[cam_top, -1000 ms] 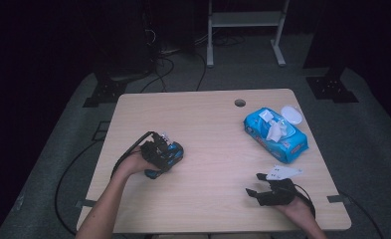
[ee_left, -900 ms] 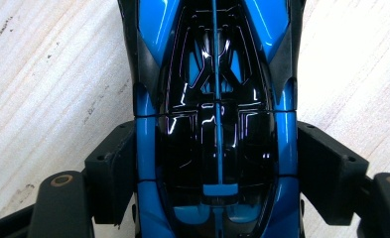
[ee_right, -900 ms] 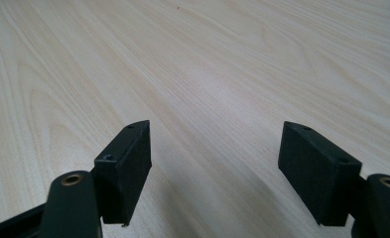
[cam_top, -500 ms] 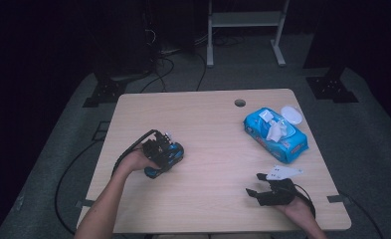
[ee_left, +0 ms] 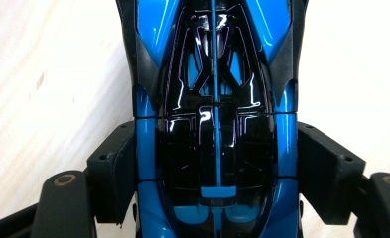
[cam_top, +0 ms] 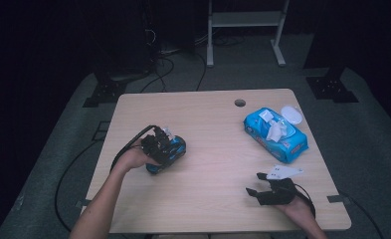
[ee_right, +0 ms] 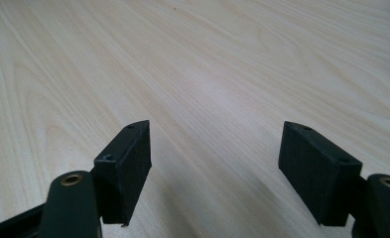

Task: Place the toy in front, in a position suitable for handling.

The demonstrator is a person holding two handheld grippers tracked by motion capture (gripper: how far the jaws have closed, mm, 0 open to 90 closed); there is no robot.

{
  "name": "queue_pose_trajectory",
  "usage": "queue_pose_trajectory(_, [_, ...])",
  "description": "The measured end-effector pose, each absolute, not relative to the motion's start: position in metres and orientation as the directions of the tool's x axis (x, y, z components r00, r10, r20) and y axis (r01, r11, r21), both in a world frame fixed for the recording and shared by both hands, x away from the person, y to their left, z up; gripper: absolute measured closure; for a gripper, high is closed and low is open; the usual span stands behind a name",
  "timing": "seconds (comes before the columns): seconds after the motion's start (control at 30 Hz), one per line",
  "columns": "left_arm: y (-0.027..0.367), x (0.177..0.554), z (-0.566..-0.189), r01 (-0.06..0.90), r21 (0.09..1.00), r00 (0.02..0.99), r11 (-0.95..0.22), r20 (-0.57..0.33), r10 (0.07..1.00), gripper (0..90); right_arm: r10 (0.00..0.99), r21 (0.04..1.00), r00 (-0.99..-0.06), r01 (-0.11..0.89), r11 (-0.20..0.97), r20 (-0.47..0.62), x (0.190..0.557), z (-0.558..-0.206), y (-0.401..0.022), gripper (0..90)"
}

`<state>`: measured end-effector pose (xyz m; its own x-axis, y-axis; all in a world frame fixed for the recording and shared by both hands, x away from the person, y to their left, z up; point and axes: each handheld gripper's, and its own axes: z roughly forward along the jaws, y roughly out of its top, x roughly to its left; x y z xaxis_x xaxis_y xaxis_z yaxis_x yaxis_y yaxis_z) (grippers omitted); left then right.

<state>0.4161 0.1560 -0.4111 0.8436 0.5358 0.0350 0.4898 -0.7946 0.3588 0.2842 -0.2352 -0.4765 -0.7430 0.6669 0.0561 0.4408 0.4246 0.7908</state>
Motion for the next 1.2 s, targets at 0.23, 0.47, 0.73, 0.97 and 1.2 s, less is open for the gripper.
queue_pose_trajectory(0.23, [0.117, 0.401, -0.395, 0.369, 0.382, 0.905, -0.847, 0.06, 0.421, 25.9, 0.679, 0.797, -0.732, 0.441, 0.412, 0.054, 0.284, -0.475, -0.24, 27.8])
queue_pose_trajectory(0.47, [0.057, 0.376, -0.405, 0.244, 0.382, 0.959, -0.892, 0.04, 0.279, 26.0, 0.701, 0.81, -0.711, 0.443, 0.385, 0.056, 0.284, -0.472, -0.249, 27.8])
queue_pose_trajectory(0.73, [0.017, 0.363, -0.432, 0.182, 0.342, 0.981, -0.922, 0.003, 0.195, 25.9, 0.719, 0.824, -0.692, 0.443, 0.354, 0.064, 0.283, -0.469, -0.258, 27.8])
queue_pose_trajectory(0.97, [0.009, 0.359, -0.441, 0.154, 0.311, 0.986, -0.938, 0.005, 0.164, 25.9, 0.718, 0.821, -0.693, 0.446, 0.357, 0.063, 0.284, -0.47, -0.257, 27.8])
queue_pose_trajectory(1.2, [0.006, 0.359, -0.448, 0.119, 0.291, 0.992, -0.949, 0.009, 0.127, 25.9, 0.717, 0.815, -0.694, 0.453, 0.361, 0.068, 0.285, -0.472, -0.254, 27.8])
